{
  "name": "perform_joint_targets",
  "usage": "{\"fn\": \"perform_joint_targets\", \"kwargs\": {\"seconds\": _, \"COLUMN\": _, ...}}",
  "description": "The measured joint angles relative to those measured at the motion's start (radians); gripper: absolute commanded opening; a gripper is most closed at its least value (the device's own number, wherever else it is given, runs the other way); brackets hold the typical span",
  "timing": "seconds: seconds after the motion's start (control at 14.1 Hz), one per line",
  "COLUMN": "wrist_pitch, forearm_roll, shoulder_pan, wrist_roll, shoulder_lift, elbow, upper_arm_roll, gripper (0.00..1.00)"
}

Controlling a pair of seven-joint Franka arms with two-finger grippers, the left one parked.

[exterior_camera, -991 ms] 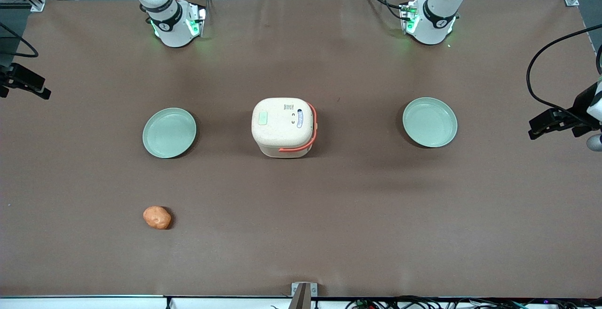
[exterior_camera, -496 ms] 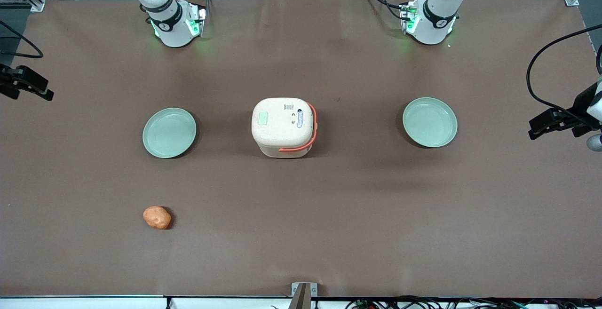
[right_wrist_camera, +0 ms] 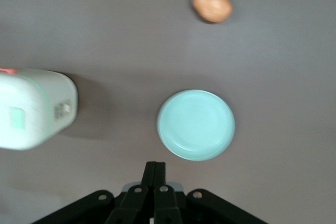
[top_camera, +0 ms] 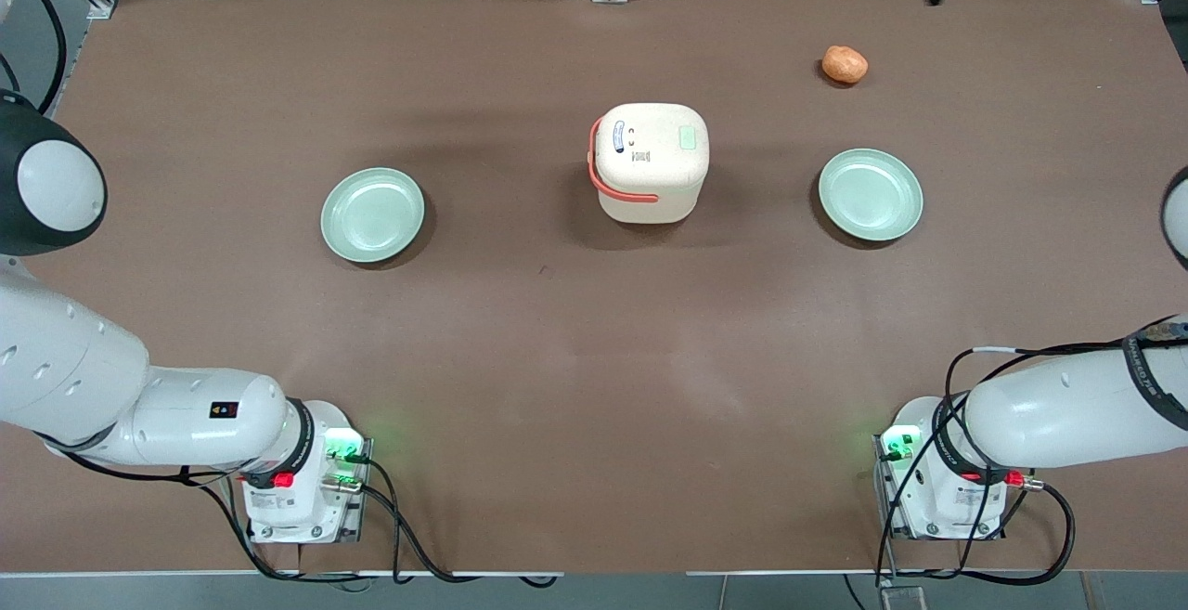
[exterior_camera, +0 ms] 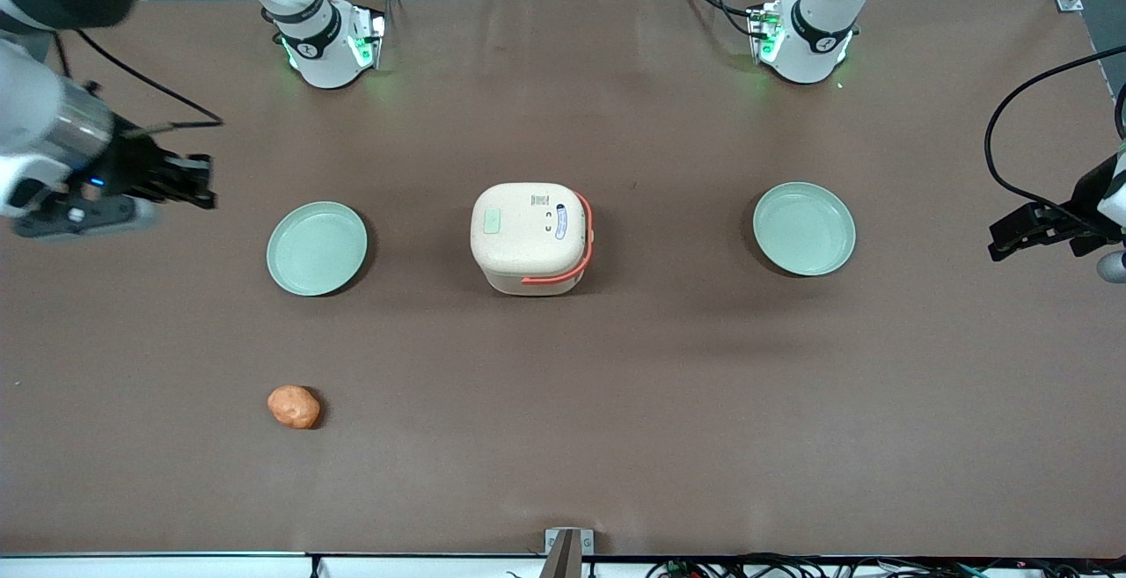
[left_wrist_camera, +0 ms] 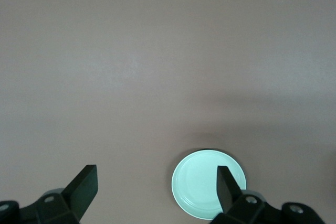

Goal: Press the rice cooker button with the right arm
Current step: 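Move the right gripper over the white rice cooker's lid button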

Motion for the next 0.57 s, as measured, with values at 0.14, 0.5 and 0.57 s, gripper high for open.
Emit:
{"fn": "perform_joint_targets", "kwargs": {"seconds": 0.14, "wrist_pitch": 0.086, "forearm_roll": 0.003, "shoulder_pan": 0.117, "wrist_roll": 0.119, "shoulder_lift": 0.031, "elbow": -0.027, "upper_arm_roll": 0.003, "gripper": 0.00}}
{"fn": "perform_joint_targets", "kwargs": {"seconds": 0.5, "wrist_pitch": 0.179, "forearm_roll": 0.003, "shoulder_pan": 0.313, "wrist_roll": 0.246, "shoulder_lift": 0.100, "elbow": -0.080, "upper_arm_roll": 0.005, "gripper": 0.00}}
{"fn": "perform_joint_targets", "kwargs": {"seconds": 0.57, "wrist_pitch": 0.193, "forearm_roll": 0.003, "shoulder_pan": 0.331, "wrist_roll": 0.261, "shoulder_lift": 0.118, "elbow": -0.081, "upper_arm_roll": 0.005, "gripper": 0.00}}
